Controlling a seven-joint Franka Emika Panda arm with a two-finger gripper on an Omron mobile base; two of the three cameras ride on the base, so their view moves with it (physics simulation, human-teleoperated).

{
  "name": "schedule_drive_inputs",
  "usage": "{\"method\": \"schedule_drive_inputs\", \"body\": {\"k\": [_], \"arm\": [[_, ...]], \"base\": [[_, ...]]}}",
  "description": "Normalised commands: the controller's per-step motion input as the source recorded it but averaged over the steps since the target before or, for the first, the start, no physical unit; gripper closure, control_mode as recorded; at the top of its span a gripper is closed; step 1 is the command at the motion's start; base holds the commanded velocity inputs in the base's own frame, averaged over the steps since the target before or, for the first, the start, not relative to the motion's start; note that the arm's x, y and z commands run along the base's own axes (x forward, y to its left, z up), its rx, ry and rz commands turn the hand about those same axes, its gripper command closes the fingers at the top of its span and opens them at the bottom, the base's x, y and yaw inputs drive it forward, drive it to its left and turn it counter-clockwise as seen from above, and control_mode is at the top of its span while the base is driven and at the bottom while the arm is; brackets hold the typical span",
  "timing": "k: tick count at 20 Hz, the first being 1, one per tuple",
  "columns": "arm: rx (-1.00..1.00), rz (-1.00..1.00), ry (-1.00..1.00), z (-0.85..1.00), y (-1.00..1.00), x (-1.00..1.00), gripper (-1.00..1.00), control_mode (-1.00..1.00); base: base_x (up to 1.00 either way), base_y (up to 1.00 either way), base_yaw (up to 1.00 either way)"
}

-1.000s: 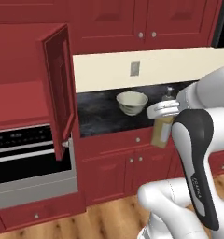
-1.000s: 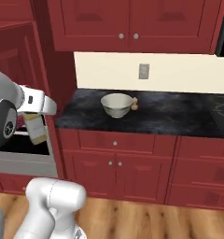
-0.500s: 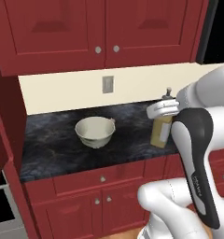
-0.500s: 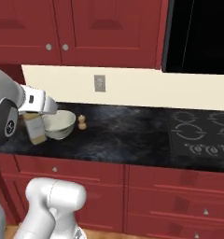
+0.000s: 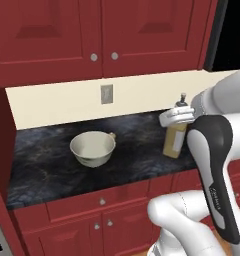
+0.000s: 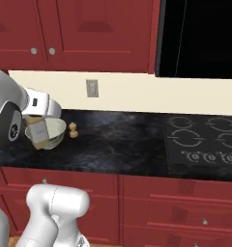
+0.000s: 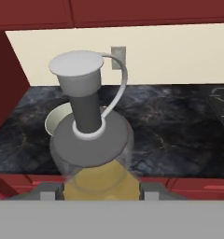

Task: Retrieve the bottle and the shaker from the cabinet and place them next to the mixing bowl on the counter. Then add garlic from the fridge to the mixing bowl.

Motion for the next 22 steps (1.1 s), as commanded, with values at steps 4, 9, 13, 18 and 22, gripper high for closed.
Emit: {"method": "schedule_drive_inputs", "body": {"k": [4, 9, 13, 18, 22], "arm": [[0.00, 0.00, 0.00, 0.00, 0.00, 0.00, 1.00, 1.00], [0.00, 0.00, 0.00, 0.00, 0.00, 0.00, 1.00, 1.00], [0.00, 0.00, 0.00, 0.00, 0.00, 0.00, 1.00, 1.00], [0.00, 0.00, 0.00, 0.00, 0.00, 0.00, 1.00, 1.00], [0.00, 0.00, 0.00, 0.00, 0.00, 0.00, 1.00, -1.00]], "base": [[0.54, 0.69, -0.16], [0.33, 0.25, -0.07], [0.00, 0.00, 0.00], [0.00, 0.00, 0.00], [0.00, 0.00, 0.00]]}}
